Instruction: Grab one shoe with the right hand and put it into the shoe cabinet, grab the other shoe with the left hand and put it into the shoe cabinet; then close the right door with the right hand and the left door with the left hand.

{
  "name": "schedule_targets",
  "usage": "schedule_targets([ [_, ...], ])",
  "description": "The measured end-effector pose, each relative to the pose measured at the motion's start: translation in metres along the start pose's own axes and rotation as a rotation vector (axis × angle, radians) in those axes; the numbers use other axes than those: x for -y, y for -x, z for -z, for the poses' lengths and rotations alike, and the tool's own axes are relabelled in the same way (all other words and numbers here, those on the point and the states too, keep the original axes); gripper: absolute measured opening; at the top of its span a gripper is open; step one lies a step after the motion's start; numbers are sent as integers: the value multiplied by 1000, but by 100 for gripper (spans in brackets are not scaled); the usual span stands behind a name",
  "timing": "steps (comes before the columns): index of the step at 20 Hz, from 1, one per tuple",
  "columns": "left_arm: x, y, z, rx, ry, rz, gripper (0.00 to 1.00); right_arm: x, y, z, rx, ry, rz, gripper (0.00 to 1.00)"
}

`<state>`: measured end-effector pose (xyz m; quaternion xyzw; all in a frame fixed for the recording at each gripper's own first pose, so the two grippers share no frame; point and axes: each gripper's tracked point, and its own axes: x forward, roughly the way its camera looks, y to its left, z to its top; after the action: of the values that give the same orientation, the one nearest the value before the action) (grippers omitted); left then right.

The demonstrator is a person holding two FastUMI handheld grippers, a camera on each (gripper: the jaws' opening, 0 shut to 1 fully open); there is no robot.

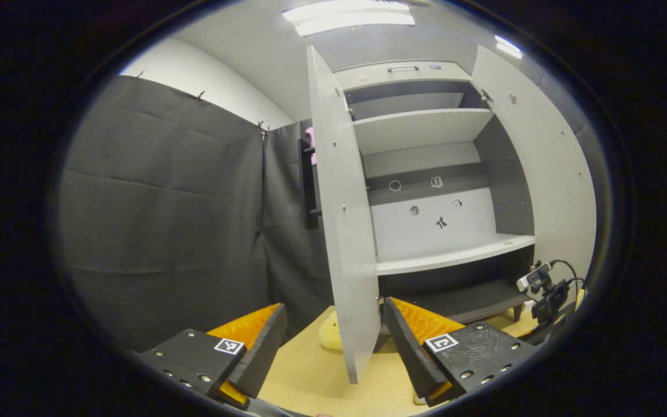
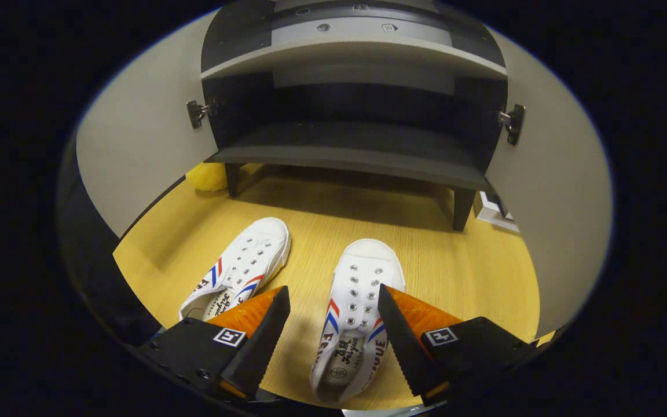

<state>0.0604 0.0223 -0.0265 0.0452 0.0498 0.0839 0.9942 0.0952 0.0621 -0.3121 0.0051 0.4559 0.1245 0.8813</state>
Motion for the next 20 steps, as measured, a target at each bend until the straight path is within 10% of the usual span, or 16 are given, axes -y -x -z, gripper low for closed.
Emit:
schedule_targets([
  [12, -27, 6, 6, -20, -9, -65, 97, -6, -34, 34, -176, 28, 32, 81],
  [15, -26, 10, 5, -21, 1, -64, 99, 3, -32, 32, -165, -5, 55, 41],
  [20, -16, 13, 3, -14, 1, -34, 99, 8, -30, 29, -141, -133, 13, 6],
])
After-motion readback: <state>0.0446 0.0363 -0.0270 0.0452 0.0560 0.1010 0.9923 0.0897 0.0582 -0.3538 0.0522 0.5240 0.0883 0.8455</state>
